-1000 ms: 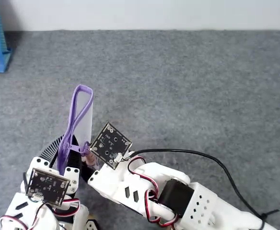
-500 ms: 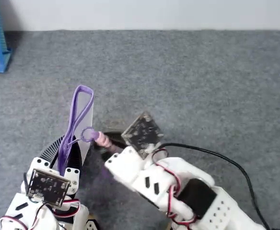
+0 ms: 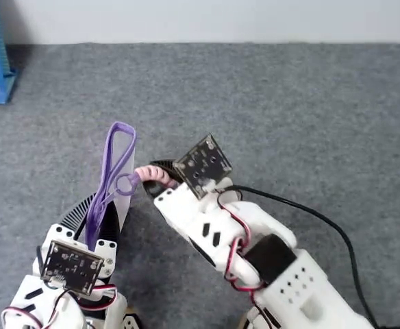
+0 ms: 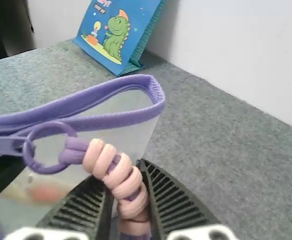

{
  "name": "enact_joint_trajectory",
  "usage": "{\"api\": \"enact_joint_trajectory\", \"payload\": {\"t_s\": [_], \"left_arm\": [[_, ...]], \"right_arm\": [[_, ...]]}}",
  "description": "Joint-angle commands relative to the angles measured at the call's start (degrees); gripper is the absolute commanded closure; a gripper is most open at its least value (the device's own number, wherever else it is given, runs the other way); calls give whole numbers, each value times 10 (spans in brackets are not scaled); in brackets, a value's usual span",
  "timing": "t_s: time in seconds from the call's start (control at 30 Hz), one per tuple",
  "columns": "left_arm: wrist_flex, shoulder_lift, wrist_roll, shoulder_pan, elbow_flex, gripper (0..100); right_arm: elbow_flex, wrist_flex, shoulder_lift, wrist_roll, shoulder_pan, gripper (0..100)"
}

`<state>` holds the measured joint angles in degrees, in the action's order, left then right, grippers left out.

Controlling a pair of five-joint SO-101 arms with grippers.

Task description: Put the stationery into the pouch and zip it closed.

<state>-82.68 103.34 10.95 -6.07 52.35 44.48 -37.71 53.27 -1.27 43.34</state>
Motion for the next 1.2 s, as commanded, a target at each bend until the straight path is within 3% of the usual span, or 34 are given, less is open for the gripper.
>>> {"api": "enact_joint_trajectory", "payload": {"t_s": [0.0, 0.37, 0.8, 1.17], "left_arm": [[-15, -7, -7, -1, 12, 990], [-20, -6, -8, -1, 13, 990], [-23, -6, -8, -1, 13, 991], [-22, -6, -21, -1, 13, 991]], "right_arm": [[-33, 46, -27, -24, -46, 991], [-172, -9, -40, -28, -48, 991], [-282, -6, -184, -25, -170, 991], [-334, -33, -262, -24, -188, 991]]}}
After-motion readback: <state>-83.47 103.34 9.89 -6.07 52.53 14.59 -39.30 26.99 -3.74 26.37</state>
